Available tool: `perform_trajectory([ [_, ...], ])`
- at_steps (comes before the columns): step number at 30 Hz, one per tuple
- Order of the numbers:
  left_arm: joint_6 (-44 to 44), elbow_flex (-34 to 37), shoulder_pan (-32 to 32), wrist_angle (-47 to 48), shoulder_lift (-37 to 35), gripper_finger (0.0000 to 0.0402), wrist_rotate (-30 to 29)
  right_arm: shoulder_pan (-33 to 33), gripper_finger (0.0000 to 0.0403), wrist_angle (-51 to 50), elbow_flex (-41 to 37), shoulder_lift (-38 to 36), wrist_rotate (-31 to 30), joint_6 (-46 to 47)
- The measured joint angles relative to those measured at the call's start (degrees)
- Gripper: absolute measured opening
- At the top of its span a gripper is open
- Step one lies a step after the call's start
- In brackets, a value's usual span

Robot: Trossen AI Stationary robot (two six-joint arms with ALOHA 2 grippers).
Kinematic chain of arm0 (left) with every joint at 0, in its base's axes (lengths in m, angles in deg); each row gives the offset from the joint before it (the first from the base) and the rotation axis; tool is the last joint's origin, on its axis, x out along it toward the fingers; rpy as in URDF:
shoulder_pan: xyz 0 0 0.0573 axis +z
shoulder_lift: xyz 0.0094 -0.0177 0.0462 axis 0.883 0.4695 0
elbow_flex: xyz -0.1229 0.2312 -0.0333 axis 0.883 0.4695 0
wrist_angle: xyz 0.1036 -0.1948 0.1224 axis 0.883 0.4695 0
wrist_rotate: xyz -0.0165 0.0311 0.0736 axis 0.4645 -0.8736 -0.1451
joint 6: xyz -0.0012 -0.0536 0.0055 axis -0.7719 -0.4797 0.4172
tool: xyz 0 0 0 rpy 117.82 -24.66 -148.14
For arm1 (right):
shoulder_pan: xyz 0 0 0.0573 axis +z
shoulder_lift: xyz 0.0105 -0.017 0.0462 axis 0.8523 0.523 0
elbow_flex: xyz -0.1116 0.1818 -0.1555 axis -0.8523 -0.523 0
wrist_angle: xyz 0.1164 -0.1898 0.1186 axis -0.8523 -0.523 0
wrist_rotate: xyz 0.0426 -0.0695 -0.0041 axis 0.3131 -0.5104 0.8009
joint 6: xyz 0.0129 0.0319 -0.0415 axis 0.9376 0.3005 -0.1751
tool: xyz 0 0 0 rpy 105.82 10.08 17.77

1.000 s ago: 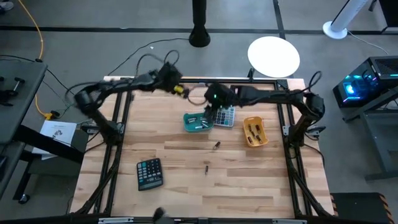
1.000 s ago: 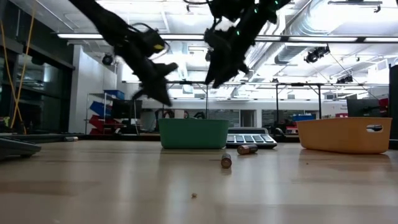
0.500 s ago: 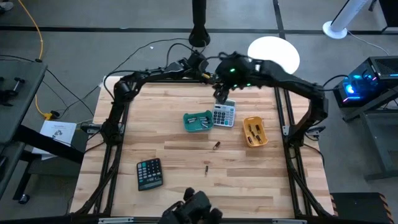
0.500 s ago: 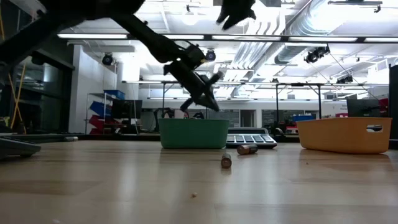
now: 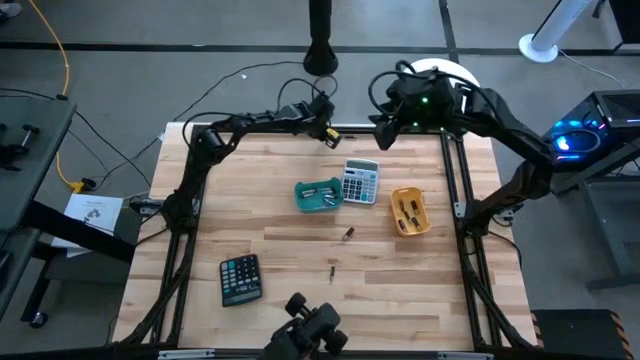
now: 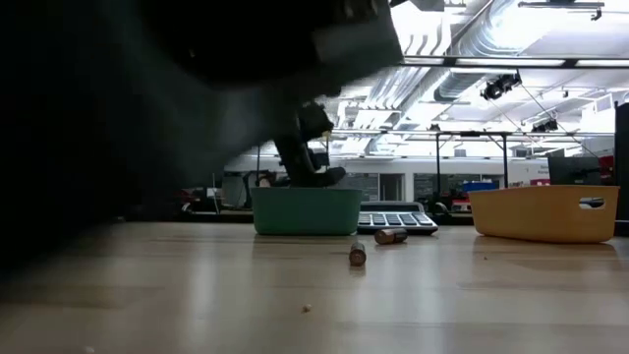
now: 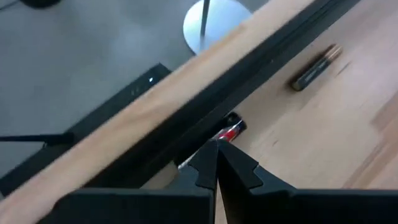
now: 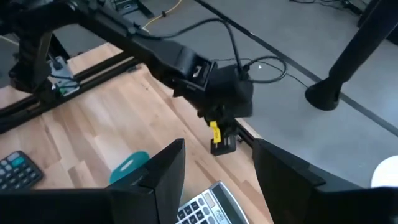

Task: Sort batteries
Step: Put the silver battery into the blue bin

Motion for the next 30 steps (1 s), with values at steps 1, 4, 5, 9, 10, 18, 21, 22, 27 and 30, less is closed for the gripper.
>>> perform_trajectory([
  [1, -1.0, 0.0, 0.1, -0.2, 0.4, 0.0, 0.6, 0.0, 0.0183, 0.0, 0.0, -0.1, 0.0, 0.1],
  [4, -2.4, 0.0, 0.3, -0.9, 0.7, 0.0, 0.5, 0.0, 0.0183, 0.0, 0.0, -0.3, -0.6, 0.6],
  [5, -2.4, 0.0, 0.3, -1.8, 0.7, 0.0, -0.5, 0.0, 0.0183, 0.0, 0.0, -0.3, -0.6, 1.0],
  [9, -3.0, 0.0, 0.6, -3.1, 0.8, 0.0, -1.1, 0.0, 0.0183, 0.0, 0.0, -0.3, -0.5, 2.0],
  [10, -3.0, 0.0, 0.6, -3.1, 0.8, 0.0, -1.1, 0.0, 0.0183, 0.0, 0.0, -0.3, -0.4, 2.3],
  [18, -4.4, -0.1, 0.9, -2.3, 1.1, 0.0, -1.8, 0.0, 0.0183, 0.0, 0.0, -0.3, -0.2, 2.9],
  [21, -1.4, -0.5, 1.3, 1.0, 1.4, 0.0, -0.7, 0.0, 0.0183, 0.0, 0.0, -0.3, 0.1, 2.9],
  [22, -1.5, -0.5, 1.3, 2.1, 1.4, 0.0, -1.1, 0.0, 0.0183, 0.0, 0.0, -0.3, 0.3, 2.9],
  [27, -4.9, -0.5, 1.8, 5.2, 1.3, 0.0, -0.5, 0.0, 0.0183, 0.0, 0.0, -0.3, 0.5, 2.9],
  [30, -5.6, -0.5, 2.2, 6.9, 0.7, 0.0, 0.8, 0.0, 0.0183, 0.1, 0.0, -0.3, 0.5, 2.5],
])
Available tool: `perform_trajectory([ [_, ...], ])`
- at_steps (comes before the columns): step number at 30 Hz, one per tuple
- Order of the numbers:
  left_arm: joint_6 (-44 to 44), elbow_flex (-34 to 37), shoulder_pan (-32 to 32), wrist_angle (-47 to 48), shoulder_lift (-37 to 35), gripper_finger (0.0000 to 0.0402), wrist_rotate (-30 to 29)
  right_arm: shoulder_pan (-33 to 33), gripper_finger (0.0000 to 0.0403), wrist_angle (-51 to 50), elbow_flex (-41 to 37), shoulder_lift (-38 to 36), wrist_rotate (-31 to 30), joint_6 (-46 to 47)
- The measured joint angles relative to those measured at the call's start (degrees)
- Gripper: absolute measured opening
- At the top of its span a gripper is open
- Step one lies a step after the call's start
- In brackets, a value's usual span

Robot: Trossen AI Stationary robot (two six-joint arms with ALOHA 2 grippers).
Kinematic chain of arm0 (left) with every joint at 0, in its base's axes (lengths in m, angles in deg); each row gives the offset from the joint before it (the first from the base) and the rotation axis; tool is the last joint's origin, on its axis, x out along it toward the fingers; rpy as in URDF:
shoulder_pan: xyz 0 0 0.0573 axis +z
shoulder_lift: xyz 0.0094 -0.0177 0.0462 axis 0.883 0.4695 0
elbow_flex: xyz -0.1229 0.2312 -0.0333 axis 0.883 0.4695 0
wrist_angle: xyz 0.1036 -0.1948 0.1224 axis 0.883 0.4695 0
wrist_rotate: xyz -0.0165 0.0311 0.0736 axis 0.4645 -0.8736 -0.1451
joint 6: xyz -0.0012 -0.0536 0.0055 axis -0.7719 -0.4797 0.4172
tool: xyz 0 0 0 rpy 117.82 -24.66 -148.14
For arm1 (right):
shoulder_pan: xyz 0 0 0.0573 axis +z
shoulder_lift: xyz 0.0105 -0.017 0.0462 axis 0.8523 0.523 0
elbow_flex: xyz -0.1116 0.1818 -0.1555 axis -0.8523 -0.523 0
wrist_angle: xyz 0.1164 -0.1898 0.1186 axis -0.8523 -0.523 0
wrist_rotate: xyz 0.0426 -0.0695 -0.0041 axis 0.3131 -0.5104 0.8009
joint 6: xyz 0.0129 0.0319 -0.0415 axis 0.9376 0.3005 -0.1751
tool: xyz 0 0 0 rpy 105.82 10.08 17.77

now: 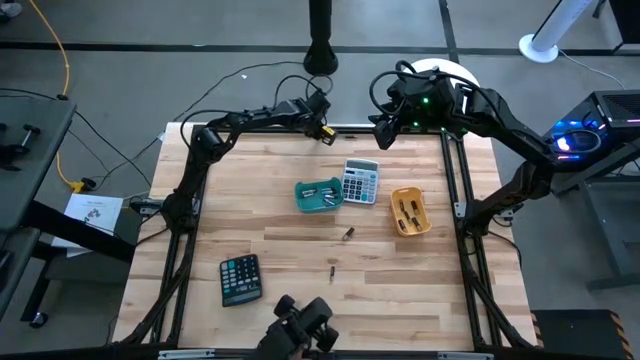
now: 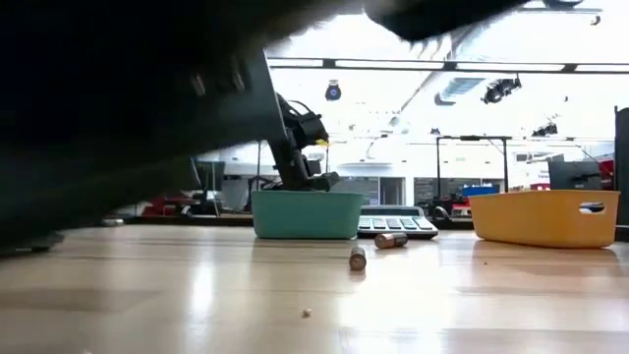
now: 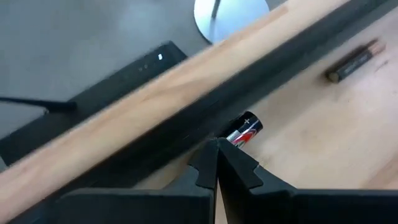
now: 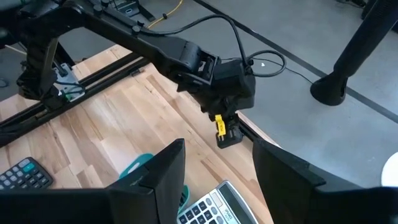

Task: Sort batteries
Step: Put the silver battery into the blue bin

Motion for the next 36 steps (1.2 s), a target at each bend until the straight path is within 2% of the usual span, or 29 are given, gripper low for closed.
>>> perform_trajectory([
  [2, 0.0, 0.1, 0.6, 1.7, -0.6, 0.0, 2.8, 0.0, 0.0183, 0.0, 0.0, 0.0, 0.0, -0.1],
  [4, 1.9, 0.2, 1.7, 4.0, -1.4, 0.0, 11.4, 0.0, 0.0183, 0.0, 0.0, 0.0, 0.0, -0.7],
  [6, 2.1, 0.6, 2.4, 6.5, -2.2, 0.0, 17.5, 0.0, 0.0183, 0.0, 0.0, 0.0, 0.0, -1.4],
  [9, 2.2, 0.6, 3.5, 7.3, -5.0, 0.0, 20.9, 0.0, 0.0183, 0.0, 0.0, 0.0, 0.0, -2.1],
  [11, 2.2, 0.2, 4.2, 6.0, -7.3, 0.0, 20.8, 0.0, 0.0183, 0.0, 0.0, 0.0, 0.0, -2.3],
  [15, 5.6, 0.4, 4.6, 3.9, -8.7, 0.0, 14.9, 0.0, 0.0183, 0.0, 0.0, 0.0, 0.0, -2.7],
  [21, 25.1, 0.2, 3.4, 1.7, -8.4, 0.0001, 15.1, 0.0, 0.0183, -0.1, 0.0, 0.0, 0.0, -3.2],
  [24, 34.3, 0.5, 2.9, 2.5, -6.8, 0.001, 12.0, 0.0, 0.0183, -0.1, 0.0, 0.0, 0.1, -3.1],
  [30, 47.8, 0.3, 2.5, 2.5, -6.0, 0.0071, 9.2, 0.0, 0.0183, -0.3, 0.0, 0.0, 1.4, -1.7],
  [36, 56.2, 0.3, 1.9, 1.8, -5.9, 0.0145, 9.6, 0.0, 0.0183, -0.4, 0.0, 0.0, 1.7, -1.0],
])
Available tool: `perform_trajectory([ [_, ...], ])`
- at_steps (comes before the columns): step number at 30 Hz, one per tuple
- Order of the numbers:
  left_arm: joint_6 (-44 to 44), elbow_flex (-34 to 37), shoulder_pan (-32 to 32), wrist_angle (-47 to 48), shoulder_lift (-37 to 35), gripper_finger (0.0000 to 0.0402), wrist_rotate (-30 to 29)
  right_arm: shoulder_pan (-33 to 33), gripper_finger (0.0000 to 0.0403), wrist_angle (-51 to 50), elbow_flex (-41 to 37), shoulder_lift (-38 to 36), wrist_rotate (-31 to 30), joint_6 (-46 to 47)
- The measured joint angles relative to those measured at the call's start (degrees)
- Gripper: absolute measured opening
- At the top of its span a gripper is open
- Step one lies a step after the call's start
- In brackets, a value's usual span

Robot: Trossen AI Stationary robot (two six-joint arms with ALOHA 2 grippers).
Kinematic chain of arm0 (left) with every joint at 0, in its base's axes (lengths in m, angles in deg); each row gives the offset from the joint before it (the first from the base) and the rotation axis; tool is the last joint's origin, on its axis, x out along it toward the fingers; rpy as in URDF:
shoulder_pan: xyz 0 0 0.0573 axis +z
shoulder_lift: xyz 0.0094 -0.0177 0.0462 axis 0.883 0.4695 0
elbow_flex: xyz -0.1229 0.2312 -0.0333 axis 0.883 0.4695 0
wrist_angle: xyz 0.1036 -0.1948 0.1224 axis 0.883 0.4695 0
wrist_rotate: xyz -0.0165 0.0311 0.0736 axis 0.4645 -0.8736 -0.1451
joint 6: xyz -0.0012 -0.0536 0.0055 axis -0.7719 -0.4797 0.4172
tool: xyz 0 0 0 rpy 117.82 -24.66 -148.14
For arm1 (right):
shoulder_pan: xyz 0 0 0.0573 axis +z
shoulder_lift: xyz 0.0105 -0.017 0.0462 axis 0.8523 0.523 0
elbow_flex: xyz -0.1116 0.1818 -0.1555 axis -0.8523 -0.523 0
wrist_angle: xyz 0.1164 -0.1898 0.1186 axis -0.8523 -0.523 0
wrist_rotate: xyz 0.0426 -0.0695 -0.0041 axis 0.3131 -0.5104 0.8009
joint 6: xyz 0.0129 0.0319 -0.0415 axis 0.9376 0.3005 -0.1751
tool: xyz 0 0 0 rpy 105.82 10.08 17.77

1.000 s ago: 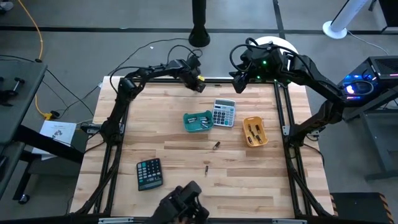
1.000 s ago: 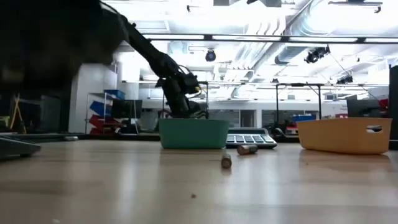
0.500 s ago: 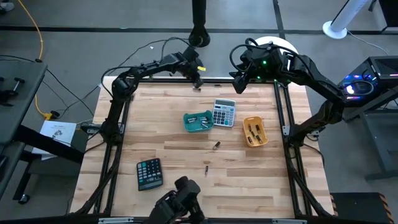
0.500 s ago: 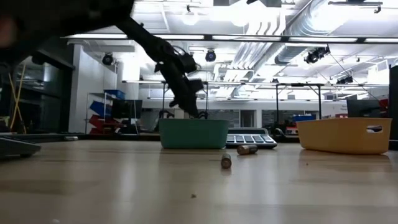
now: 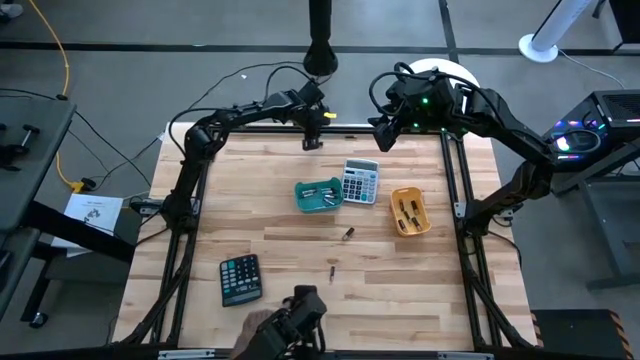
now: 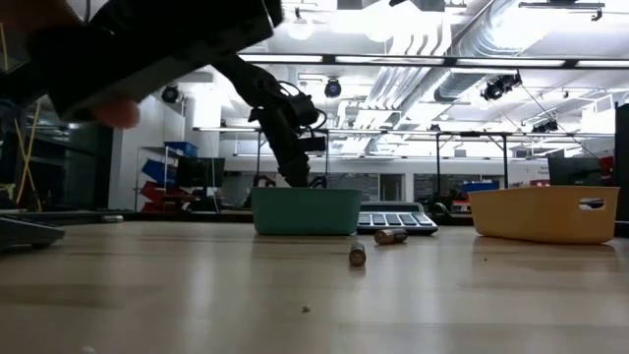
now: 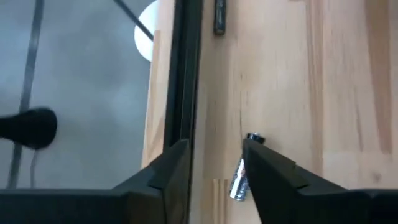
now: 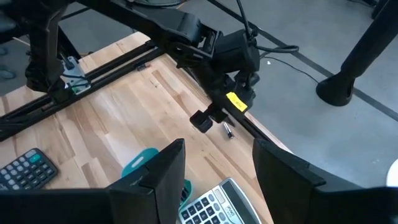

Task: Sort batteries
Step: Put the silver battery into the blue bin

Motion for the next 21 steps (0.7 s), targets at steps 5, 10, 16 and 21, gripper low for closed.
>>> perform_trajectory([
  [5, 6.7, 0.0, 0.1, 1.5, 0.4, 0.0162, 3.6, 0.0, 0.0183, 0.0, 0.0, 0.0, 0.1, 0.4],
  [10, 8.4, 0.0, 0.7, 1.5, 0.7, 0.016, 6.4, 0.0, 0.0183, 0.0, 0.0, 0.0, 0.1, 0.4],
  [16, 8.5, 0.0, 1.2, 5.1, 3.1, 0.0159, 6.6, 0.0, 0.0183, 0.0, 0.0, 0.0, 0.9, 0.3],
  [21, 7.4, 0.0, 0.9, 4.3, 5.4, 0.0159, 6.7, 0.0, 0.0183, 0.0, 0.0, 0.0, 0.9, 0.4],
])
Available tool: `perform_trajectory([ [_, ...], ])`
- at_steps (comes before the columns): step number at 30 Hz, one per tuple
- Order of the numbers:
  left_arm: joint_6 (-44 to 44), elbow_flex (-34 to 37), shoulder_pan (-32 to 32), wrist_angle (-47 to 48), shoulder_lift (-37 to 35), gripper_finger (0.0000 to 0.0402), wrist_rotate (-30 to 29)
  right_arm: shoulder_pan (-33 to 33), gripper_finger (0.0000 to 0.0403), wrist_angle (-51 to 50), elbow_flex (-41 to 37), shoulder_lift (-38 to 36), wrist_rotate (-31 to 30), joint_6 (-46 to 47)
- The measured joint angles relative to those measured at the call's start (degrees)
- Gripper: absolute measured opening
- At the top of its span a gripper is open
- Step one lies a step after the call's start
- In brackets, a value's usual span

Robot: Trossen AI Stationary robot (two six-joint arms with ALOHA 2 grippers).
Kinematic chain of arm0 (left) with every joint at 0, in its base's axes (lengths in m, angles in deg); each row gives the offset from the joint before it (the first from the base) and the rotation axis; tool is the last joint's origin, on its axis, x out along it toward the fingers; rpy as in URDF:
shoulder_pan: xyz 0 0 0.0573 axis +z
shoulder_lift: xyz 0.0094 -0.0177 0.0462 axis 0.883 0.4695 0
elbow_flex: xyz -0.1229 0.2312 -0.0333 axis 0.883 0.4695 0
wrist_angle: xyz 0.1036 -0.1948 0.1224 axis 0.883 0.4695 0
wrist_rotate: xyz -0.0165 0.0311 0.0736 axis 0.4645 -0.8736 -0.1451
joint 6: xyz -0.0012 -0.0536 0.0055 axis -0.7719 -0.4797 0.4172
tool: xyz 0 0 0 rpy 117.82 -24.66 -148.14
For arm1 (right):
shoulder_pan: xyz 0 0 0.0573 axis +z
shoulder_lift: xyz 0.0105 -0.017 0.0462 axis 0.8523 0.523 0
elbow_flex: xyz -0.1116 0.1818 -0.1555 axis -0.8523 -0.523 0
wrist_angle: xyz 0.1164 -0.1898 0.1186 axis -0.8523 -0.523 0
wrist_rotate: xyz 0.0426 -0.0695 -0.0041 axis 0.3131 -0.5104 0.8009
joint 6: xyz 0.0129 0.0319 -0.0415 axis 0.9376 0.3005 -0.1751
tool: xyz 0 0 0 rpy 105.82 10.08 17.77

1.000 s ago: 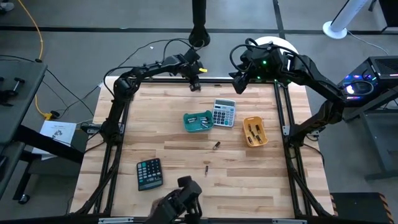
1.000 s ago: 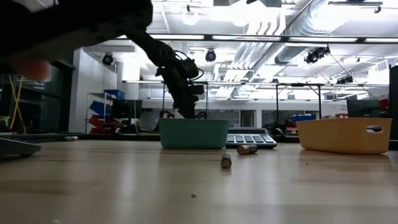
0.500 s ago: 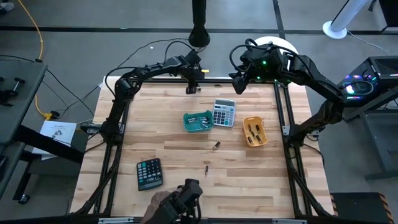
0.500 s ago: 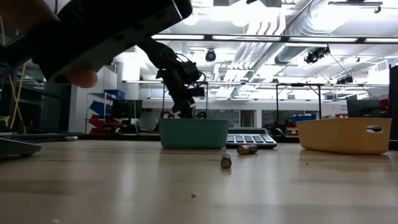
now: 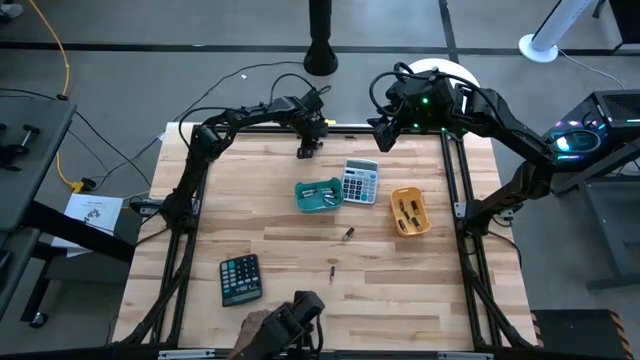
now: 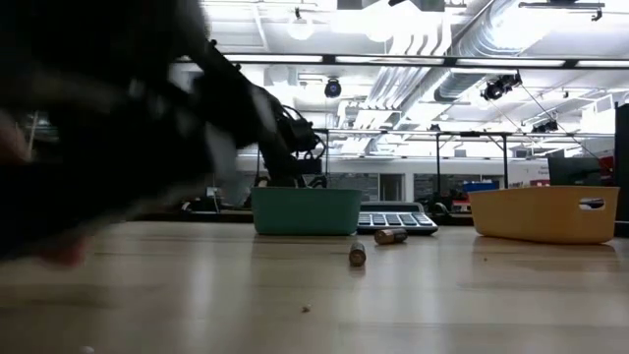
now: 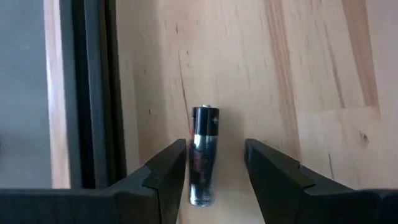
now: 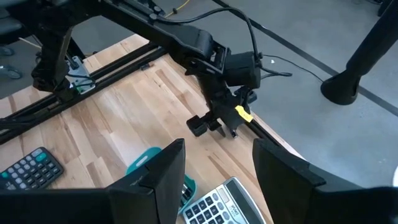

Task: Sort batteries
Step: Put the silver battery into the blue bin

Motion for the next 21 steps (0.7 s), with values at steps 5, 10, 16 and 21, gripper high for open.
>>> perform_trajectory([
  [5, -2.3, -0.3, -0.2, 0.2, 1.0, 0.0158, -0.2, 0.0, 0.0183, 0.0, 0.0, 0.0, 0.1, 0.7],
  [10, -7.8, -0.1, -1.3, 1.0, -0.5, 0.01, -6.7, 0.0, 0.0183, 0.0, 0.0, 0.0, 0.2, 0.4],
  [16, -15.0, 0.0, -0.2, 3.0, -5.7, 0.0025, -8.0, 0.0, 0.0183, 0.0, 0.0, 0.0, 0.2, -1.5],
  [21, -19.9, 0.0, -0.5, 11.3, -13.1, 0.0019, 7.6, 0.0, 0.0183, 0.0, 0.0, 0.0, 0.2, -3.8],
])
